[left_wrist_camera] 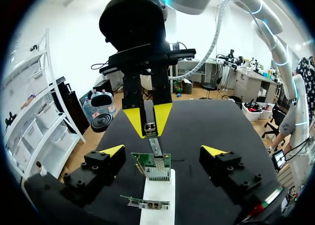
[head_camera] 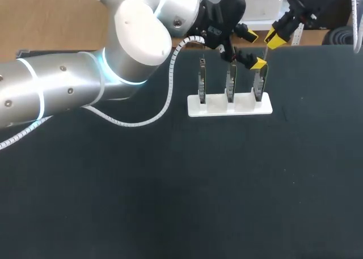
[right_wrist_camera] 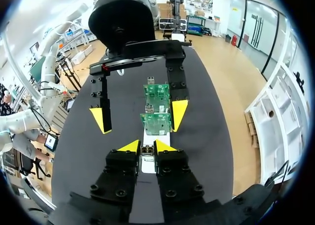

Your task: Pick up the optical module with the left hand, and insert it into the network port with the right hand.

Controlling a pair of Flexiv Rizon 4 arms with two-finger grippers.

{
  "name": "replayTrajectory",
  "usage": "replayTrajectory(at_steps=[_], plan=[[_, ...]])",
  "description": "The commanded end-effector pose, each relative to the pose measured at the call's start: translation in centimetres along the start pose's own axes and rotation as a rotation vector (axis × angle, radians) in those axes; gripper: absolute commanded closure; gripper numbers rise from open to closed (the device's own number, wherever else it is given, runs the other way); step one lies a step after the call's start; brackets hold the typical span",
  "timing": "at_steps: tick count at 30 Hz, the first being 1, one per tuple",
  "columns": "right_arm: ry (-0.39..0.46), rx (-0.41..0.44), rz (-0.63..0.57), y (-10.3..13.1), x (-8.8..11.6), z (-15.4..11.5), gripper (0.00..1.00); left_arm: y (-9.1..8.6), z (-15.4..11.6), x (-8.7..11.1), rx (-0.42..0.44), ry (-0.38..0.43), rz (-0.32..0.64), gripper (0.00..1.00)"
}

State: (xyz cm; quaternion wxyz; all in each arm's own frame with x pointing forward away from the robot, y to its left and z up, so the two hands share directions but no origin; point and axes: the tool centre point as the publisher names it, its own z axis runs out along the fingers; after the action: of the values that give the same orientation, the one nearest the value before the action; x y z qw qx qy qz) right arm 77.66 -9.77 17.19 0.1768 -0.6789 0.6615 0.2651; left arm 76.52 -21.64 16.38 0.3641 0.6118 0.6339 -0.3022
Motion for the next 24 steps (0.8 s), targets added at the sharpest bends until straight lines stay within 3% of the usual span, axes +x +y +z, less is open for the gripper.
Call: replayTrajectory(at_steps=[1, 24], plan=[[0.0, -0.003, -0.002, -0.27, 0.06, 0.02, 1.0, -0.11, -0.1, 0.06, -0.002, 0.0, 0.001, 0.0], [-0.001, -0.011, -0.011, -0.59, -0.31, 0.17, 1.0, -0.11, -0.1, 0.06, -0.002, 0.0, 0.001, 0.0]])
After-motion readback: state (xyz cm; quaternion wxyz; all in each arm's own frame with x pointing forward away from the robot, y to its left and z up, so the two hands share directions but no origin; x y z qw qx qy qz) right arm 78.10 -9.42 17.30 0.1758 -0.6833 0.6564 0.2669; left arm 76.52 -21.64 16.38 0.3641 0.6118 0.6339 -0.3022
